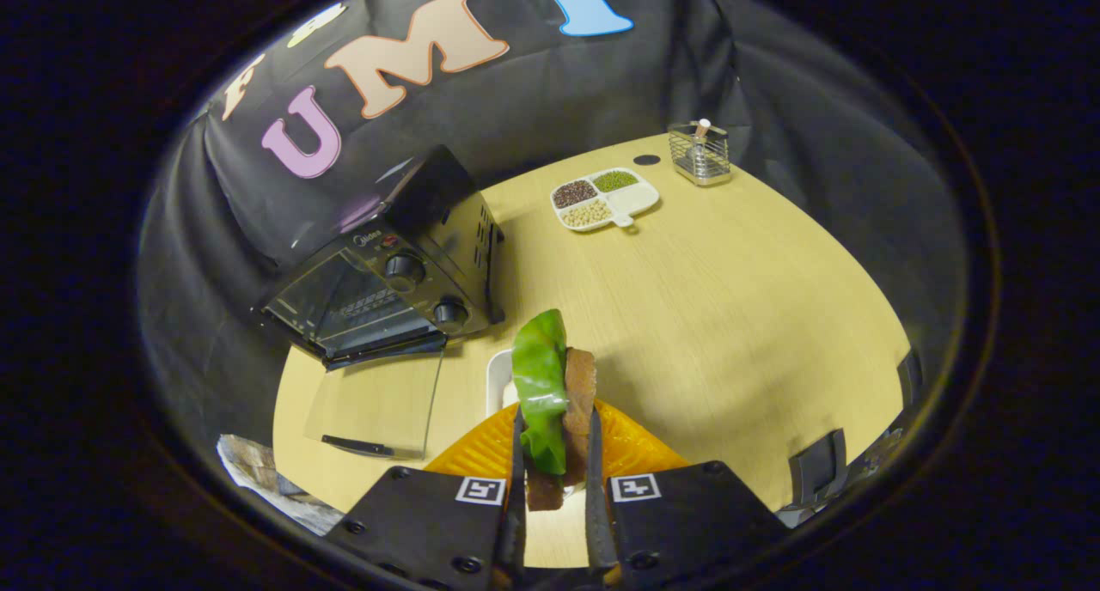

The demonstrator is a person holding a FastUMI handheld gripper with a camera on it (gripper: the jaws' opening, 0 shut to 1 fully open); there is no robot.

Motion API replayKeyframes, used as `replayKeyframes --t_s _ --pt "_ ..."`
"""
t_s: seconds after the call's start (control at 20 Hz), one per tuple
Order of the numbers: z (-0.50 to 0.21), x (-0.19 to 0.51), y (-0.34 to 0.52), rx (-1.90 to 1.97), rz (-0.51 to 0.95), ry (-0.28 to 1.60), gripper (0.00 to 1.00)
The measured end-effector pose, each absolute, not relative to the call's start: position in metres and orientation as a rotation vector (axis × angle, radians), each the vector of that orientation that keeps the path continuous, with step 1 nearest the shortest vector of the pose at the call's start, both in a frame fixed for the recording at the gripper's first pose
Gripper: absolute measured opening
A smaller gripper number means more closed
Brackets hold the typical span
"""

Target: Open the toaster oven, put the food inside, and close the toaster oven door.

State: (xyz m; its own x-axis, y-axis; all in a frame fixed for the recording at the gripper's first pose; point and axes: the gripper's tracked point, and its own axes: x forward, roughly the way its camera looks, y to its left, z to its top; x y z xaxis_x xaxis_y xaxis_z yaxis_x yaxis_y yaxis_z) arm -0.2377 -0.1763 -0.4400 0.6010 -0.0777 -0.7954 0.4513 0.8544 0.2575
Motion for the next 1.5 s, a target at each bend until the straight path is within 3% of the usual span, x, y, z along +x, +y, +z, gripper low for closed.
replayKeyframes --t_s 0.25,0.55,0.85,1.5 --pt "-0.397 -0.217 -0.179 0.494 -0.324 0.8 0.3" --pt "-0.363 -0.183 -0.118 0.668 -0.195 0.785 0.3" --pt "-0.371 -0.148 -0.042 0.824 -0.097 0.832 0.3" --pt "-0.415 -0.056 0.048 1.127 -0.055 0.799 0.3"
